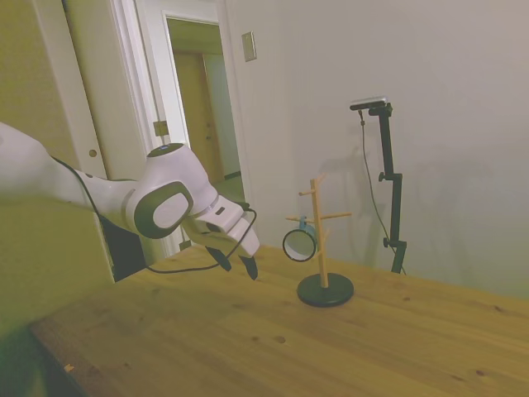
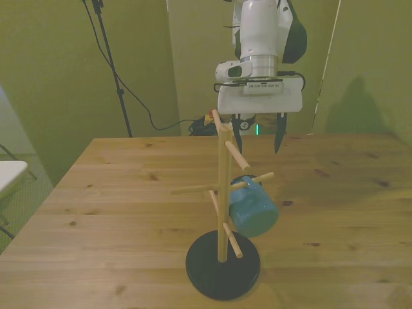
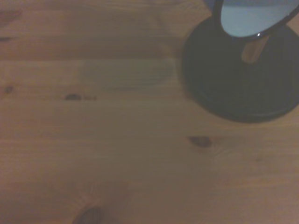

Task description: Unload the mug

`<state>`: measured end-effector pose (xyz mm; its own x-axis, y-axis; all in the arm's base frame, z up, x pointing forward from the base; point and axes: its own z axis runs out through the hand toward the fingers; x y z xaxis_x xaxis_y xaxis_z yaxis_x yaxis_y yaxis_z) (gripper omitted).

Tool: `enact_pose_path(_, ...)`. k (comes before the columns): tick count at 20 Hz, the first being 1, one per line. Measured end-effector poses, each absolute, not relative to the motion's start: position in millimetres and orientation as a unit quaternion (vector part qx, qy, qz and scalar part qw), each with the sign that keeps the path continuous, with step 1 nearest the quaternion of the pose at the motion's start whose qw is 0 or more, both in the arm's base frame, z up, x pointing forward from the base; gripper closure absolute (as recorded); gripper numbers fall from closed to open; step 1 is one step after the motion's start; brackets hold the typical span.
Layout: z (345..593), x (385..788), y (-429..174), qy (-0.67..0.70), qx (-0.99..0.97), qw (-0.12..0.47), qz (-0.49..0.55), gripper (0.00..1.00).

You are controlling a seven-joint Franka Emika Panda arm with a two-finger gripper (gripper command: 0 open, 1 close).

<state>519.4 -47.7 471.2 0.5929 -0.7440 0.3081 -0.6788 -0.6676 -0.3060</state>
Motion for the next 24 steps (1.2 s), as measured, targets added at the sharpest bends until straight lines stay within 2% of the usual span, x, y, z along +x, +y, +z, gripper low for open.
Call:
enact_pose_path(9, 479.1, 560.4, -72.6, 0.41, -0.868, 0.093, -0.264, 0.0)
enact_pose_path(14, 481.4, 582.5, -84.6, 0.401, -0.866, 0.081, -0.287, 0.0)
enact_pose_path(24, 477.9, 640.8, -62.6, 0.357, -0.88, 0.063, -0.307, 0.0)
